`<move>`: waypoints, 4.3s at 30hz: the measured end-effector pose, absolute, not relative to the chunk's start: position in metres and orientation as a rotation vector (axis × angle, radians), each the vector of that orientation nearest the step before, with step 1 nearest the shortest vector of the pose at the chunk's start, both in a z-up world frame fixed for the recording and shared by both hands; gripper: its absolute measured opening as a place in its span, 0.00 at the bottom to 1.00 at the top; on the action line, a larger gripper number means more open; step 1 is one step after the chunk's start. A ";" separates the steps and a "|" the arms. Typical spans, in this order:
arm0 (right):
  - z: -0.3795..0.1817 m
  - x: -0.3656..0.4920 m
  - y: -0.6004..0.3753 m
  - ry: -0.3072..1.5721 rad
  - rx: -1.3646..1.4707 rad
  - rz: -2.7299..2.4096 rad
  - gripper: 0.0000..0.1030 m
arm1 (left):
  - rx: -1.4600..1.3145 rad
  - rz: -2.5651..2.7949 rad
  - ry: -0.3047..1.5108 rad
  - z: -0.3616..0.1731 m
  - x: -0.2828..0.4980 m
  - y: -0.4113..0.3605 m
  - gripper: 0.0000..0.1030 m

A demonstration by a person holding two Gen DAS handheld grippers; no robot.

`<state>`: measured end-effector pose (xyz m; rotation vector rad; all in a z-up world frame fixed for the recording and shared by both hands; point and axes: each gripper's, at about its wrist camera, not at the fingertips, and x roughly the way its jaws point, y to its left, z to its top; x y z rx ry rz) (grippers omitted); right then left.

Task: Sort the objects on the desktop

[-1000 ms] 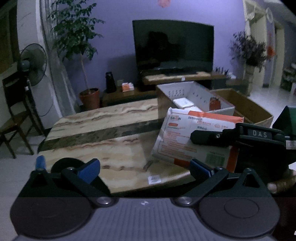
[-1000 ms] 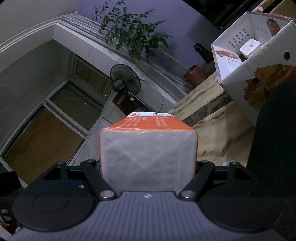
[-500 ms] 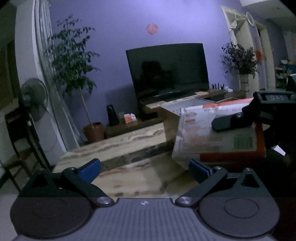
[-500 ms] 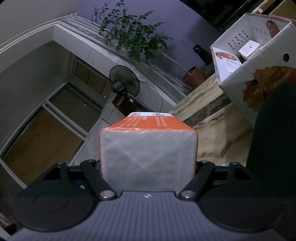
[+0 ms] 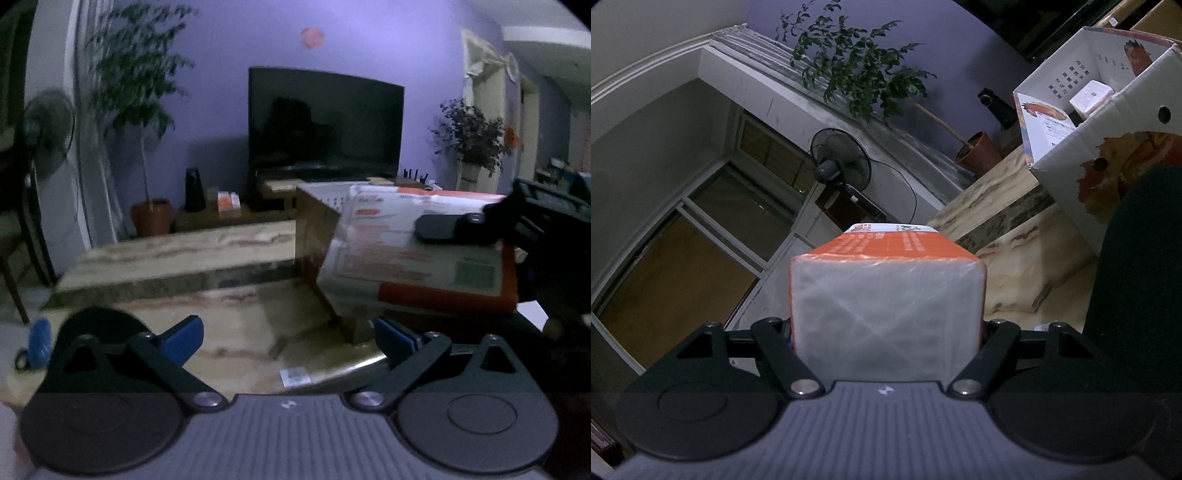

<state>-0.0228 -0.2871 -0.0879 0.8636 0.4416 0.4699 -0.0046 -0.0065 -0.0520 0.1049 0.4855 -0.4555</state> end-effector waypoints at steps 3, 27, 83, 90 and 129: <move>-0.087 -0.023 -0.286 0.442 0.862 0.469 0.76 | 0.081 -0.452 0.522 -0.054 0.004 -0.001 0.96; -0.089 -0.024 -0.284 0.445 0.857 0.471 0.76 | 0.034 -0.492 0.528 -0.052 0.003 0.004 0.99; -0.092 -0.021 -0.283 0.444 0.858 0.469 0.76 | 0.124 -0.500 0.553 -0.057 0.000 -0.012 0.99; -0.092 -0.023 -0.283 0.443 0.858 0.471 0.76 | 0.126 -0.501 0.555 -0.058 0.000 -0.013 0.99; -0.091 -0.023 -0.284 0.441 0.866 0.470 0.76 | 0.142 -0.499 0.563 -0.061 0.001 -0.016 0.99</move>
